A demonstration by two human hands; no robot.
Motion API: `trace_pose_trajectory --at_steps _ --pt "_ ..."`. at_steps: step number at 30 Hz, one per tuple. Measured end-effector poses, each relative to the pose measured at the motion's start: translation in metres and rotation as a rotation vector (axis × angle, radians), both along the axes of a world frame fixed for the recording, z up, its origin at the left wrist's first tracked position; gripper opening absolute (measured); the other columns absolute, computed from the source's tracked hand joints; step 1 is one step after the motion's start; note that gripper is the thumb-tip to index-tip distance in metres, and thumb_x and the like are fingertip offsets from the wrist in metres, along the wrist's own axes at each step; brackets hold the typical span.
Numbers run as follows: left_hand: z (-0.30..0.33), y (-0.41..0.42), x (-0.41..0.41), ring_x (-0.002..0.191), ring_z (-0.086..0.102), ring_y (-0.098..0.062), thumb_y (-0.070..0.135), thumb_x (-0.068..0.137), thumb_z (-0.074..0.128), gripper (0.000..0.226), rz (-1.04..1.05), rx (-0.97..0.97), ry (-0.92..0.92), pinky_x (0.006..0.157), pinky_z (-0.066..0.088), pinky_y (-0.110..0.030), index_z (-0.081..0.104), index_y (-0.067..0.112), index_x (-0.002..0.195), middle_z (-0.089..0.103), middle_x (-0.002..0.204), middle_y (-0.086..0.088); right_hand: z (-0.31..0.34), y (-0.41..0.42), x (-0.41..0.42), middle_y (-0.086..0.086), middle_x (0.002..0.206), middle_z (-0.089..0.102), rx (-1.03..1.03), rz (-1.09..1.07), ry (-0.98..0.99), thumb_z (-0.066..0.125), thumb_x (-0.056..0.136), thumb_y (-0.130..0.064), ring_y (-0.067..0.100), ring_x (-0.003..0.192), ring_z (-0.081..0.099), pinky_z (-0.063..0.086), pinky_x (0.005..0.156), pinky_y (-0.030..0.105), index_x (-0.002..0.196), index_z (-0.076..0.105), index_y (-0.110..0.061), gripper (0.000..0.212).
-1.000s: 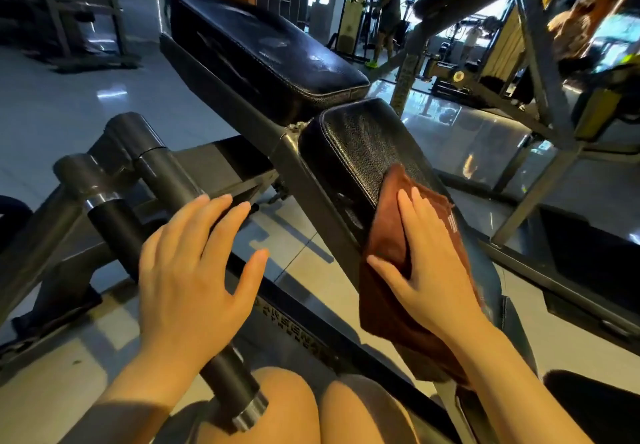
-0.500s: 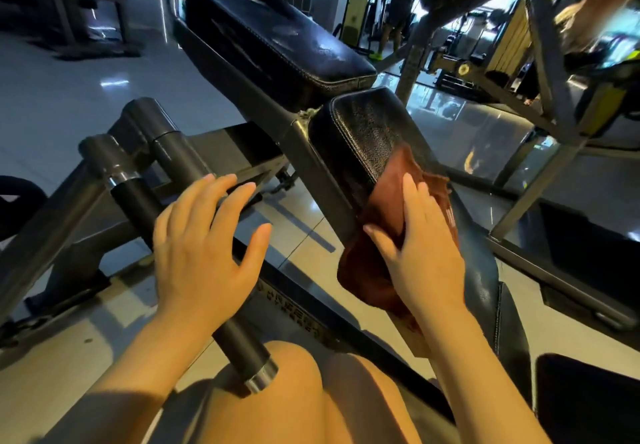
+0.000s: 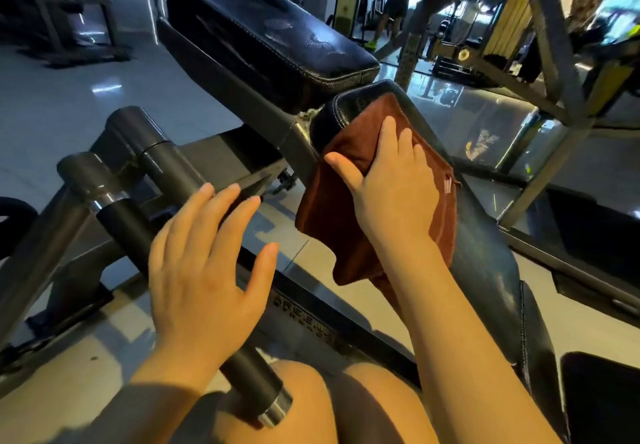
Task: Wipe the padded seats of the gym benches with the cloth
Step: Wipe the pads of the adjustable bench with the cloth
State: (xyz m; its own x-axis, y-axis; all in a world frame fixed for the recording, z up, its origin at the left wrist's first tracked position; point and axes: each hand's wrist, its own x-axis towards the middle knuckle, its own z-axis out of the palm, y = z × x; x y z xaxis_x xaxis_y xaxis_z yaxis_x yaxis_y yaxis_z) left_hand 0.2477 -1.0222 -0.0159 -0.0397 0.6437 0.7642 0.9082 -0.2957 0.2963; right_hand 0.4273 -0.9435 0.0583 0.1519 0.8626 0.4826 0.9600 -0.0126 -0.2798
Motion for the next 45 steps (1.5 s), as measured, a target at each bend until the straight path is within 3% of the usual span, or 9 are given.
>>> trace_pose_trajectory --at_steps 7,12,18,26,30,33,39,42,45 --pt "0.001 -0.004 0.0 0.137 0.035 -0.026 0.042 0.091 0.046 0.049 0.038 -0.022 0.002 0.11 0.024 -0.049 0.056 0.013 0.129 0.053 0.138 -0.011 -0.034 -0.044 0.041 0.006 0.163 0.015 -0.053 0.056 0.035 0.044 0.087 -0.069 0.025 0.149 0.016 0.014 0.122 0.046 0.156 0.007 -0.02 0.093" --pt "-0.002 -0.007 0.002 0.137 0.036 -0.028 0.04 0.091 0.047 0.049 0.029 -0.011 0.042 0.11 0.022 -0.047 0.056 0.012 0.129 0.053 0.137 -0.012 -0.066 -0.091 0.089 0.0 0.163 0.015 -0.189 -0.023 0.134 0.034 0.074 -0.079 0.02 0.15 0.014 0.019 0.12 0.052 0.157 0.008 -0.024 0.103" --pt "-0.004 -0.006 0.006 0.137 0.036 -0.028 0.042 0.09 0.046 0.05 0.029 -0.022 0.038 0.109 0.023 -0.046 0.052 0.016 0.132 0.053 0.138 -0.01 -0.049 -0.062 0.057 0.007 0.163 0.016 -0.104 -0.053 0.102 0.027 0.072 -0.082 0.027 0.149 0.016 0.014 0.12 0.044 0.156 0.011 -0.018 0.107" --pt "-0.005 -0.002 0.002 0.137 0.038 -0.027 0.04 0.091 0.048 0.048 0.047 -0.011 -0.005 0.11 0.025 -0.048 0.055 0.014 0.131 0.055 0.137 -0.009 0.003 0.005 -0.004 0.017 0.159 0.021 0.023 0.038 0.025 0.037 0.087 -0.075 0.036 0.145 0.021 0.021 0.118 0.048 0.154 0.014 -0.008 0.098" --pt "-0.004 -0.006 0.0 0.137 0.037 -0.027 0.037 0.091 0.047 0.048 0.058 -0.054 0.013 0.111 0.025 -0.05 0.055 0.012 0.132 0.054 0.138 -0.009 -0.01 -0.015 0.024 0.009 0.163 0.014 -0.006 0.199 0.083 0.047 0.09 -0.064 0.026 0.149 0.013 0.011 0.121 0.042 0.156 0.009 -0.014 0.091" --pt "-0.005 -0.008 0.0 0.137 0.037 -0.025 0.037 0.09 0.047 0.049 0.034 -0.039 -0.007 0.112 0.023 -0.048 0.055 0.012 0.131 0.054 0.137 -0.009 -0.039 -0.052 0.062 0.002 0.163 0.015 -0.069 0.242 0.156 0.055 0.086 -0.061 0.021 0.149 0.015 0.015 0.121 0.048 0.157 0.009 -0.021 0.094" --pt "-0.013 -0.018 0.004 0.135 0.042 -0.024 0.035 0.086 0.048 0.049 -0.018 -0.004 0.025 0.114 0.021 -0.041 0.06 0.011 0.127 0.057 0.136 -0.007 -0.08 -0.101 0.129 -0.005 0.163 0.015 -0.191 0.22 0.171 0.041 0.079 -0.08 0.015 0.149 0.015 0.022 0.118 0.054 0.157 0.01 -0.026 0.1" --pt "-0.013 -0.018 0.009 0.133 0.043 -0.025 0.036 0.085 0.047 0.05 0.0 0.001 0.003 0.11 0.026 -0.045 0.06 0.012 0.127 0.057 0.135 -0.007 -0.08 -0.095 0.121 -0.004 0.163 0.012 -0.143 0.177 0.198 0.033 0.075 -0.082 0.015 0.149 0.011 0.016 0.121 0.05 0.157 0.009 -0.025 0.103" --pt "-0.011 -0.014 0.01 0.133 0.042 -0.023 0.038 0.084 0.047 0.05 -0.005 -0.014 -0.001 0.11 0.023 -0.042 0.059 0.015 0.128 0.057 0.135 -0.005 -0.062 -0.073 0.085 0.001 0.163 0.013 -0.049 0.128 0.182 0.027 0.083 -0.082 0.02 0.15 0.014 0.013 0.122 0.045 0.156 0.008 -0.021 0.097"
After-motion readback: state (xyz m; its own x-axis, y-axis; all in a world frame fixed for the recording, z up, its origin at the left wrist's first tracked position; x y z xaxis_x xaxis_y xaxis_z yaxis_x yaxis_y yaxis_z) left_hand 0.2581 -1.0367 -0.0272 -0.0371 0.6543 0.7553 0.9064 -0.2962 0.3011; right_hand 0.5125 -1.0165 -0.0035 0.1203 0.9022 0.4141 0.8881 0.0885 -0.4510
